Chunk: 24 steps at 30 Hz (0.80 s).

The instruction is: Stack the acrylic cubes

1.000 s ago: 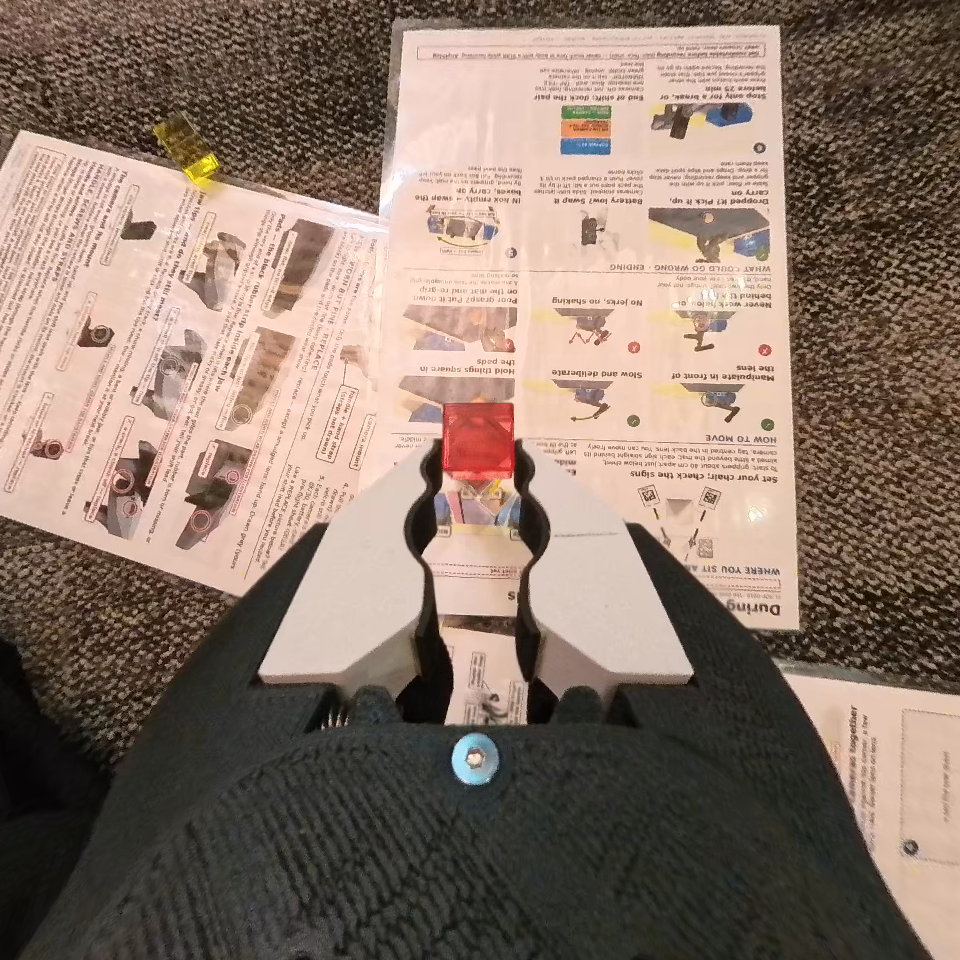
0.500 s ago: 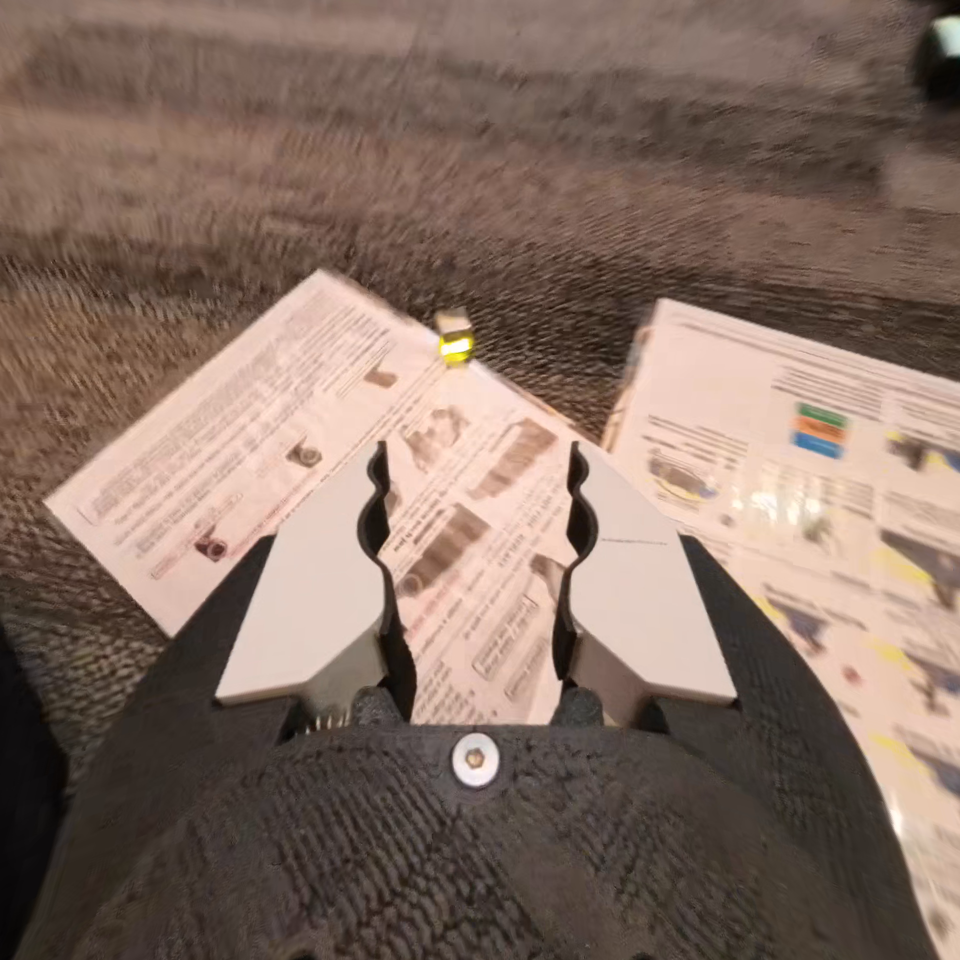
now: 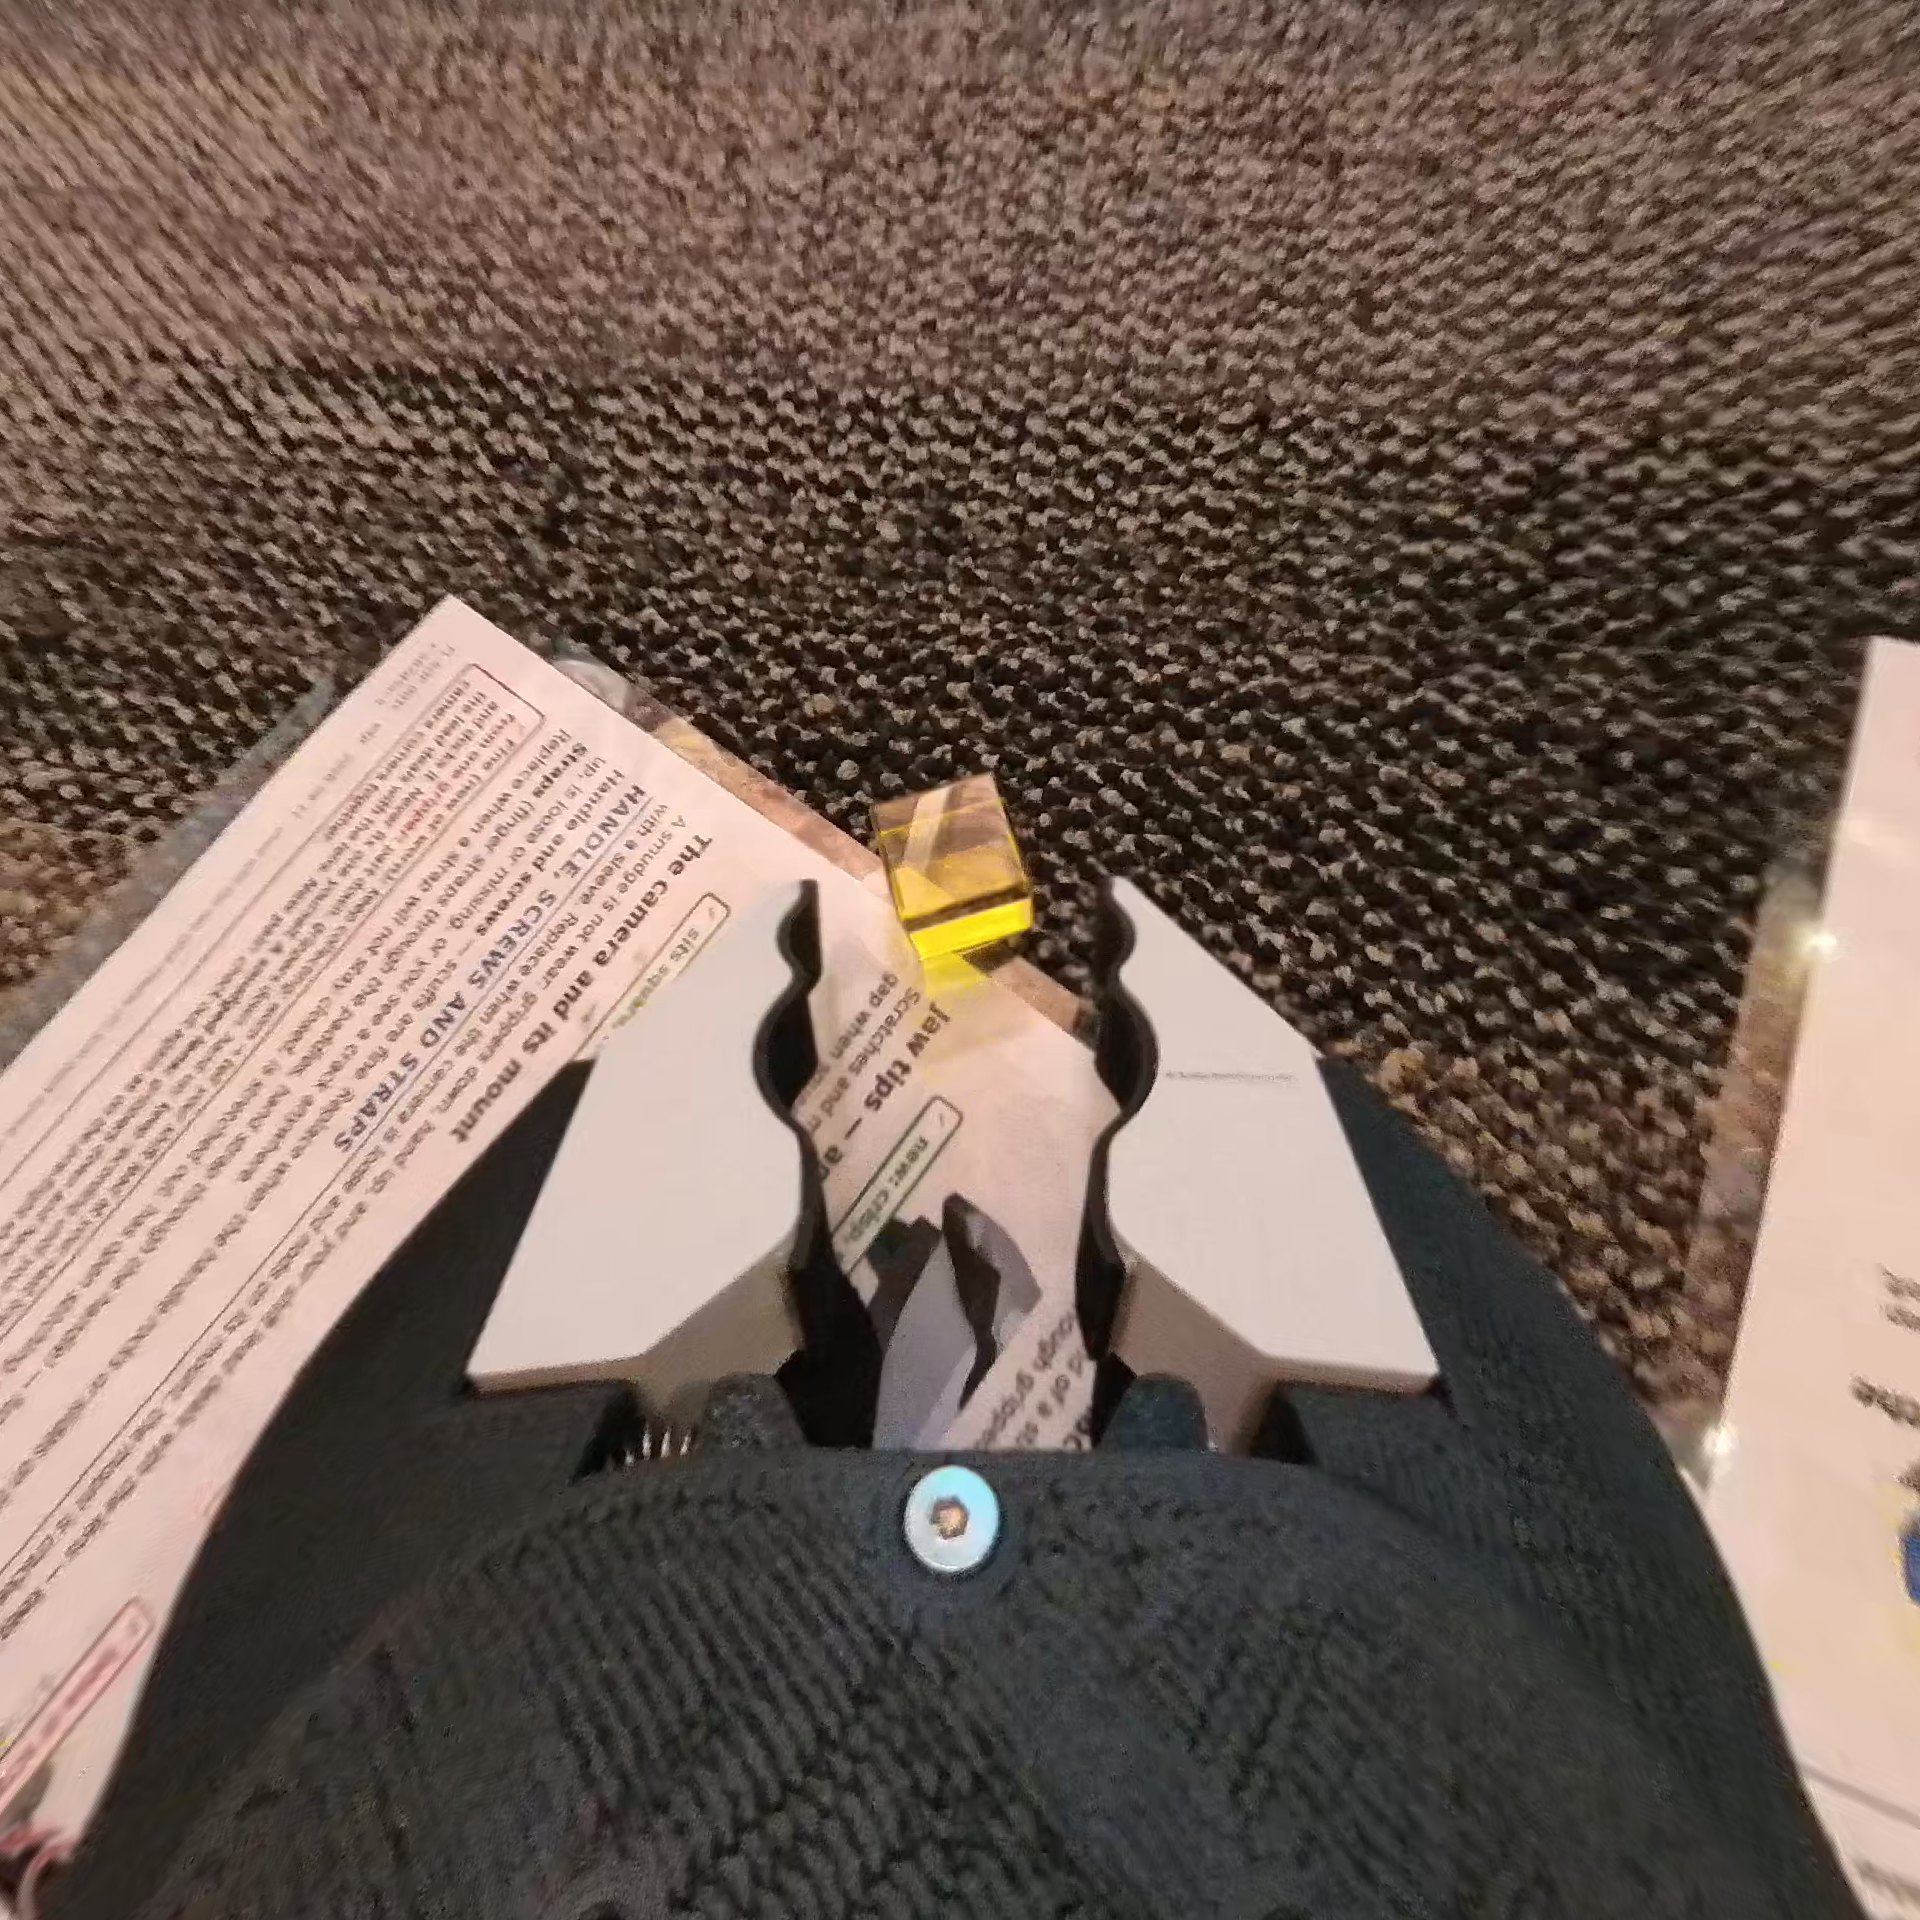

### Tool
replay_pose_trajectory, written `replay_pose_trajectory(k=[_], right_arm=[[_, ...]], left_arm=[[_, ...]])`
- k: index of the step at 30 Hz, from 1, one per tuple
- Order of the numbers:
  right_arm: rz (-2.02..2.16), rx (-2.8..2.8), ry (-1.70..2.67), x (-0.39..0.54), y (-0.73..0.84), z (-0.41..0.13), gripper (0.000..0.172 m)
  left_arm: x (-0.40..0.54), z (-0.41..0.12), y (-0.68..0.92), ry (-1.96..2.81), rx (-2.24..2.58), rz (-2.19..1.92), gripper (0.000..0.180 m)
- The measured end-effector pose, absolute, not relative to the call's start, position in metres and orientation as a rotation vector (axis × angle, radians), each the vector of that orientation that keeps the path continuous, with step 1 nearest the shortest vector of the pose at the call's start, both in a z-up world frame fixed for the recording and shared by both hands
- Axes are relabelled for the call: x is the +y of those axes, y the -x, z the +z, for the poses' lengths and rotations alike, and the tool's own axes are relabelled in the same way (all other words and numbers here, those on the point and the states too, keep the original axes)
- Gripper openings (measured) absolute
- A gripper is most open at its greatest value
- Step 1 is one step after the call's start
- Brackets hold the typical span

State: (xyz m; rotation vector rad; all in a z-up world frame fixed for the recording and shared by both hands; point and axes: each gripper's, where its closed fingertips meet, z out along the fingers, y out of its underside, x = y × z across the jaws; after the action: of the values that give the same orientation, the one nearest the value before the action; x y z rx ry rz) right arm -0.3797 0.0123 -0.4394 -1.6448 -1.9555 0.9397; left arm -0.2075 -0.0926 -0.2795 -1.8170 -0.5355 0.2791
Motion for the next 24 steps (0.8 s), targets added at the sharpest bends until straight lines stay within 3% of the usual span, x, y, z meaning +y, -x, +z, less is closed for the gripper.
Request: replay_pose_trajectory(k=[3,4,10,17,24], right_arm=[[0.988,-1.958,1.66,0.009,0.388,-0.444,0.04],[0.995,-1.96,1.668,0.009,0.389,-0.444,0.029],[0.929,-2.073,1.597,0.005,0.368,-0.432,0.027],[0.899,-2.2,1.355,0.008,0.273,-0.351,0.026],[0.985,-1.859,1.544,0.082,0.183,-0.277,0.027]], left_arm=[[-0.092,-0.281,0.208,1.818,-0.539,0.264,0.073],[-0.092,-0.282,0.209,1.817,-0.544,0.259,0.073],[-0.094,-0.28,0.212,1.805,-0.558,0.26,0.073],[-0.098,-0.271,0.209,1.766,-0.558,0.269,0.071],[-0.098,-0.268,0.207,1.765,-0.555,0.281,0.071]])
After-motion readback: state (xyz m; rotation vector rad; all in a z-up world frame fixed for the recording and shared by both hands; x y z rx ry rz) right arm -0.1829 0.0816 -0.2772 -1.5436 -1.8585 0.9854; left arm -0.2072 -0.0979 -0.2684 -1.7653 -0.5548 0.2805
